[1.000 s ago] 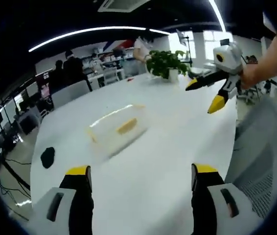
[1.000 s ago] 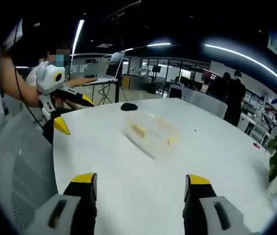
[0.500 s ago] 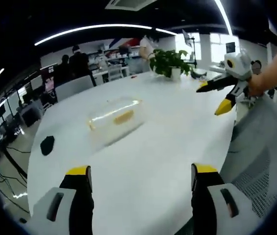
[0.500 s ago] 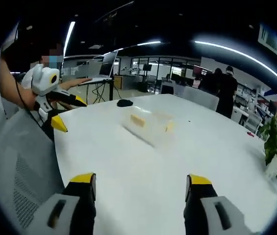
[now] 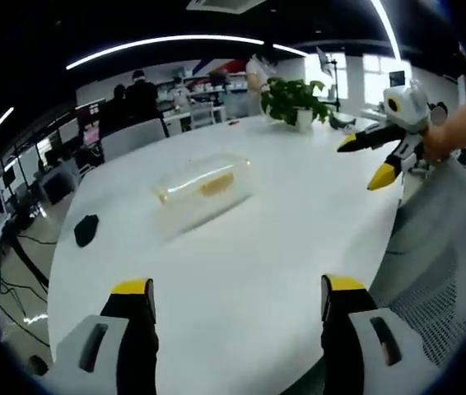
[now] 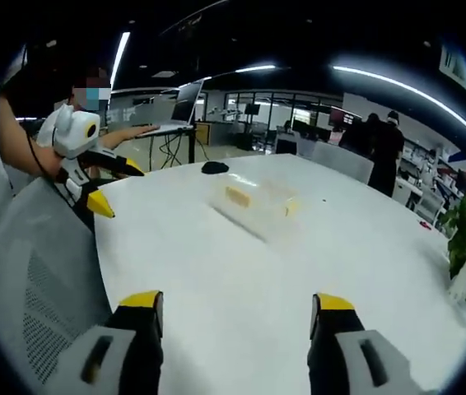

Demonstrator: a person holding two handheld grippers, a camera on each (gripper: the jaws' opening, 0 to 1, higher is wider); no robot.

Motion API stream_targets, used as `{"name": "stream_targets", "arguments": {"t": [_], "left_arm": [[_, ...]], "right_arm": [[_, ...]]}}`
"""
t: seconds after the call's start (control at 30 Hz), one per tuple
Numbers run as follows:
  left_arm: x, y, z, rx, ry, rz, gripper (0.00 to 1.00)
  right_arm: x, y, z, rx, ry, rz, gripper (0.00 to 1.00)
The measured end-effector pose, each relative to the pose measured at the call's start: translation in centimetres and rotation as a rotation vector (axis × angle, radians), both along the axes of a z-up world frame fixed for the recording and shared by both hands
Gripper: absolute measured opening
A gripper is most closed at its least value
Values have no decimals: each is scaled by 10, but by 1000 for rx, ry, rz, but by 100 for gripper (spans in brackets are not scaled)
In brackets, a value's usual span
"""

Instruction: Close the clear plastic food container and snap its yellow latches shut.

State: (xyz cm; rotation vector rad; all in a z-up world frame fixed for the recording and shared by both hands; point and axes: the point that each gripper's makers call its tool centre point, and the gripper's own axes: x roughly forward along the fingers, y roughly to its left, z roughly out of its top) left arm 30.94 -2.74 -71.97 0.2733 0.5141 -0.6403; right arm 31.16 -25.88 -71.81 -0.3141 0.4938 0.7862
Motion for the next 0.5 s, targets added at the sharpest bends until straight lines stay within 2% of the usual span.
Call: {"name": "stream_targets", "arguments": {"t": [0.5], "left_arm": [[-1,3,-4,14,7,7,78]], "right_arm": [[-4,4,-3,-9,7,23,71]]}}
